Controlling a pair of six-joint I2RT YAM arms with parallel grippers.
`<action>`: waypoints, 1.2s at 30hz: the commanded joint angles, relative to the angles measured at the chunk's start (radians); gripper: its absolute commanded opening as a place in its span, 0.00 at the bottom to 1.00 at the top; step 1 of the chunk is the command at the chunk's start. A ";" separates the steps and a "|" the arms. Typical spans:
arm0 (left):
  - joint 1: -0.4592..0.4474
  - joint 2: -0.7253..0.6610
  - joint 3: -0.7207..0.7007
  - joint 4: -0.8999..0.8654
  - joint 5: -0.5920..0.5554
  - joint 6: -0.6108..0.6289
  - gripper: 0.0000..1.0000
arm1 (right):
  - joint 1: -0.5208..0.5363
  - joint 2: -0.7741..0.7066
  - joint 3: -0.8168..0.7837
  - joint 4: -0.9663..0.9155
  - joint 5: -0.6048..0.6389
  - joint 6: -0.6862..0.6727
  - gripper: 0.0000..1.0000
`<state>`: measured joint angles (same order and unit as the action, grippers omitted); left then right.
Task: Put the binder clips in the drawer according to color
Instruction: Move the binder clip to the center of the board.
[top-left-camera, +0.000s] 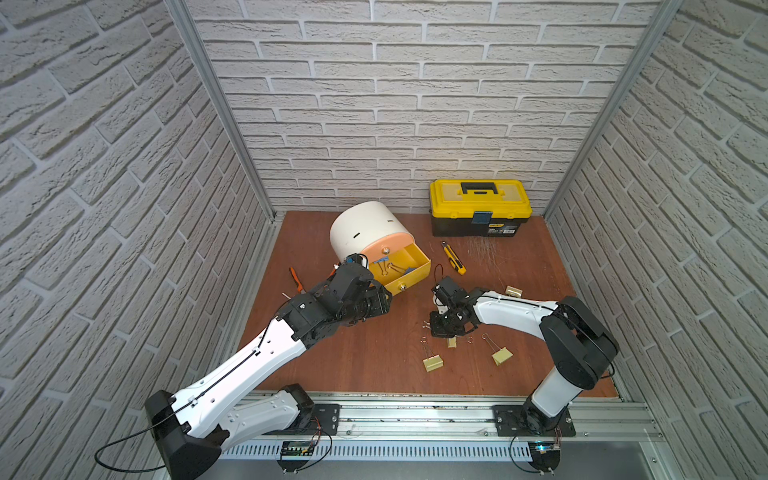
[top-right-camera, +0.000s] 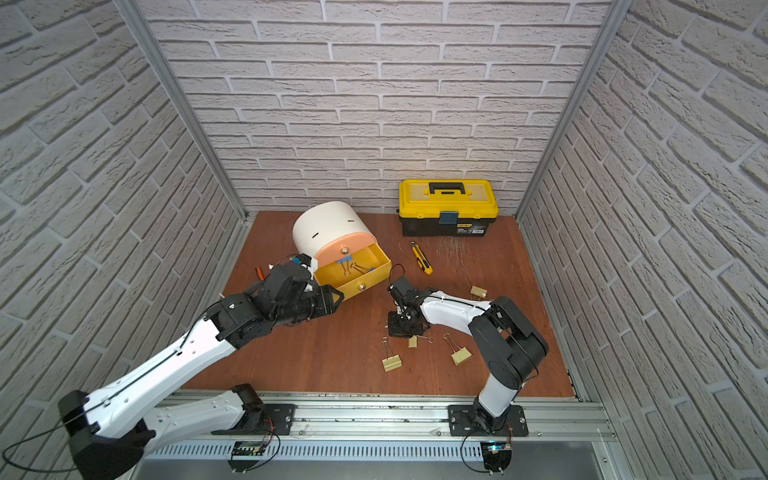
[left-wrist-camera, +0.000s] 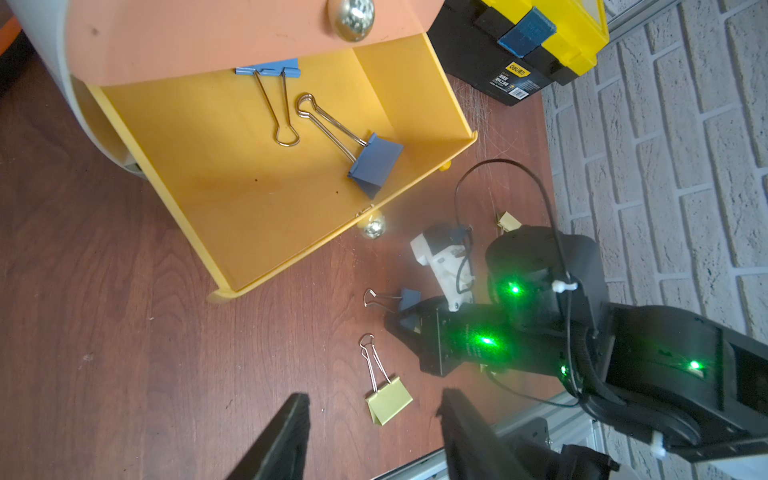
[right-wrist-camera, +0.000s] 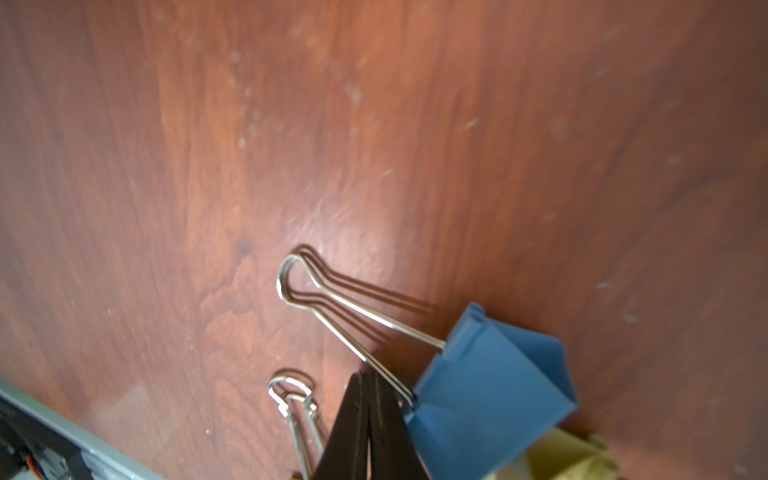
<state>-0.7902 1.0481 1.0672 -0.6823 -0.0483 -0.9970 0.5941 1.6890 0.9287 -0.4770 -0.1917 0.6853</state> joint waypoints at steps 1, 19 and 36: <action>0.006 -0.006 -0.003 0.001 -0.016 -0.003 0.56 | -0.041 0.020 0.029 0.029 0.038 0.016 0.07; 0.010 0.013 0.017 -0.013 -0.006 0.010 0.56 | -0.228 0.084 0.147 0.013 0.035 0.017 0.05; 0.048 -0.030 0.010 -0.034 0.013 0.022 0.56 | -0.303 0.001 0.187 -0.058 0.089 -0.091 0.22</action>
<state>-0.7517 1.0359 1.0687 -0.7078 -0.0422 -0.9890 0.3161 1.7237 1.1011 -0.5140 -0.1276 0.6258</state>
